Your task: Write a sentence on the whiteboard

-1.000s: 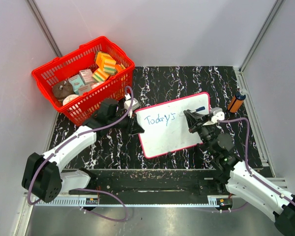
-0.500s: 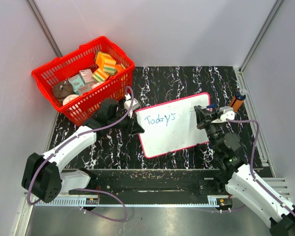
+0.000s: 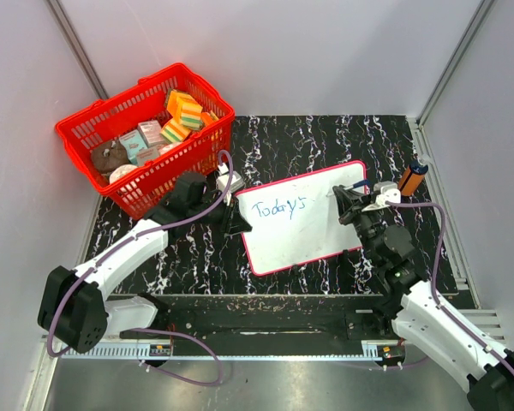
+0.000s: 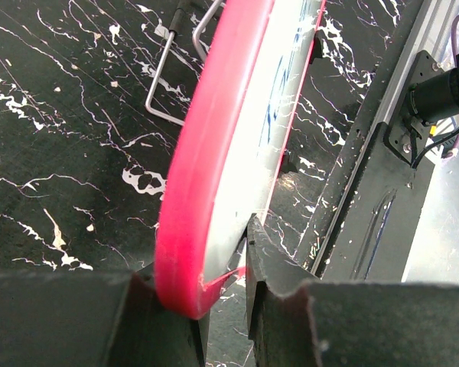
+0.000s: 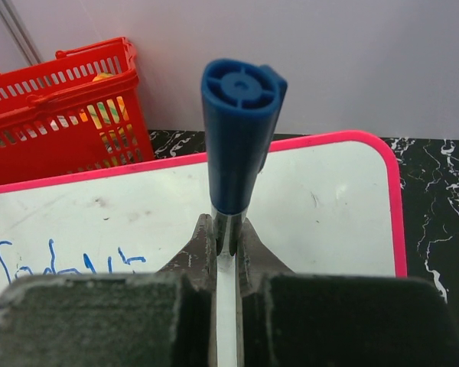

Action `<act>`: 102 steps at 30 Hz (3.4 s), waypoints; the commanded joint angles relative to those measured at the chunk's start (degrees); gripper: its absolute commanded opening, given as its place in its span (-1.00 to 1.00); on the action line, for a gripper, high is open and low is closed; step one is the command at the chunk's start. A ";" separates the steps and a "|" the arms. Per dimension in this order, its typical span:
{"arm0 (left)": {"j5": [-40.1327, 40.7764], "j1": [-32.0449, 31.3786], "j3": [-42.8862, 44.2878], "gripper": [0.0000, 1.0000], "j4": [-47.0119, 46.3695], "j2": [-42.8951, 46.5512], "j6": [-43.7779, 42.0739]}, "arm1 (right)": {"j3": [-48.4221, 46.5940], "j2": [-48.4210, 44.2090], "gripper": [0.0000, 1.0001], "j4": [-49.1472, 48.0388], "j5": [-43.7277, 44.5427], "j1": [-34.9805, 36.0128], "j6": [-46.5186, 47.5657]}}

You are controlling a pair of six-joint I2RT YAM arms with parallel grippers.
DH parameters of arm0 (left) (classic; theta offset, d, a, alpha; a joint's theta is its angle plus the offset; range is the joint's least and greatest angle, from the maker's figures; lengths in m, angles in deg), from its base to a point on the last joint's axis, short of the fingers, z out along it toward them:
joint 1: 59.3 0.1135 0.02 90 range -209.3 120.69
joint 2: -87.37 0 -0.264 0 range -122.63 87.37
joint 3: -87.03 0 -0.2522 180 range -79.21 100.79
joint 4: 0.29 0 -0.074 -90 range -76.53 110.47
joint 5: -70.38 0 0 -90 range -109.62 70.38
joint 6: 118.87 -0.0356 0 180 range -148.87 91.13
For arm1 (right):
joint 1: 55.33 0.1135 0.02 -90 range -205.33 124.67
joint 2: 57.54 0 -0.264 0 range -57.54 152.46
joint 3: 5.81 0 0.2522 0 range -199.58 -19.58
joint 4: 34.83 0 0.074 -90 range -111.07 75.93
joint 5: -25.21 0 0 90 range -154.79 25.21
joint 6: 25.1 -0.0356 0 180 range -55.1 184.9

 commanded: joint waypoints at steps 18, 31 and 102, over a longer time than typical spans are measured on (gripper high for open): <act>22.00 -0.34 -2.58 -1.00 5.60 -4.23 -15.69 | 0.01 2.60 -1.00 -6.64 -5.42 -0.31 -3.53; 22.18 -0.51 -2.85 -1.00 5.60 -4.23 -15.77 | 3.18 0.75 -1.00 -5.06 -1.73 -0.22 -3.80; 22.97 -1.48 -2.85 -1.00 5.69 -4.58 -16.04 | 4.76 0.05 -1.00 -4.36 3.81 -0.22 -2.92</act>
